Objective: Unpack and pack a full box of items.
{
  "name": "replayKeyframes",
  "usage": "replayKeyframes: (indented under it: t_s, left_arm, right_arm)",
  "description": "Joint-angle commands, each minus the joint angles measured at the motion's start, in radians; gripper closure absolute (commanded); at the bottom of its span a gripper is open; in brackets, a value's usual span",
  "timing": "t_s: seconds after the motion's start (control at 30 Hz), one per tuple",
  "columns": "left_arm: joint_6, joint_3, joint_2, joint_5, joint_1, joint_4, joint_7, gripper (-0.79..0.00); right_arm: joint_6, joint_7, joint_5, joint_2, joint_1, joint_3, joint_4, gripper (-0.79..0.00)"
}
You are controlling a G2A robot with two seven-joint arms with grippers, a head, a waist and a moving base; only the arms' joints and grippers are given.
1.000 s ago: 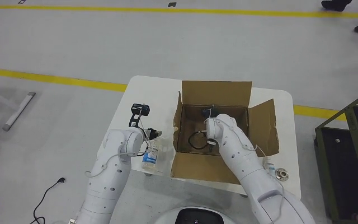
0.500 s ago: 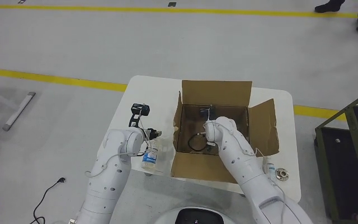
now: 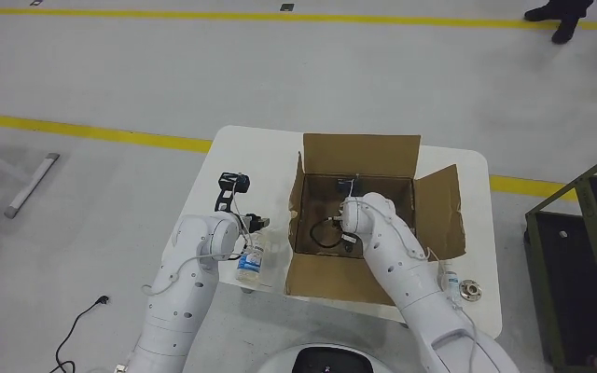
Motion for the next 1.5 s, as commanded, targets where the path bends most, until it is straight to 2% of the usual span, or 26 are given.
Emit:
replayKeyframes:
  t_s: [0.0,0.2,0.47,0.5,0.53,0.57,0.8,0.9,1.13,1.47]
  left_arm:
    - [0.0,0.0,0.0,0.0,0.0,0.0,0.0,-0.785]
    - [0.0,0.0,0.0,0.0,0.0,0.0,0.0,-0.785]
    - [0.0,0.0,0.0,0.0,0.0,0.0,0.0,-0.785]
    - [0.0,0.0,0.0,0.0,0.0,0.0,0.0,-0.785]
    - [0.0,0.0,0.0,0.0,0.0,0.0,0.0,-0.785]
    - [0.0,0.0,0.0,0.0,0.0,0.0,0.0,-0.785]
    - [0.0,0.0,0.0,0.0,0.0,0.0,0.0,-0.785]
    - [0.0,0.0,0.0,0.0,0.0,0.0,0.0,-0.785]
    - [0.0,0.0,0.0,0.0,0.0,0.0,0.0,-0.785]
    - [0.0,0.0,0.0,0.0,0.0,0.0,0.0,-0.785]
  right_arm:
    - [0.0,0.0,0.0,0.0,0.0,0.0,0.0,-0.785]
    - [-0.012,-0.025,0.006,-0.001,-0.016,-0.003,-0.001,-0.785]
    - [0.011,0.0,-0.029,-0.004,0.021,-0.015,0.037,-0.785]
    - [0.012,0.005,-0.03,-0.005,0.027,-0.018,0.045,-0.677]
    - [0.015,0.008,-0.034,-0.006,0.033,-0.021,0.054,-0.391]
    - [0.019,0.012,-0.034,-0.008,0.04,-0.022,0.065,-0.36]
    - [0.01,0.003,-0.017,-0.021,0.082,-0.039,0.141,-0.342]
    - [0.008,-0.002,-0.009,-0.025,0.096,-0.043,0.166,-0.305]
    - [0.002,-0.012,0.006,-0.034,0.118,-0.05,0.224,-0.336]
    - [-0.007,-0.042,0.028,-0.046,0.143,-0.06,0.292,-0.32]
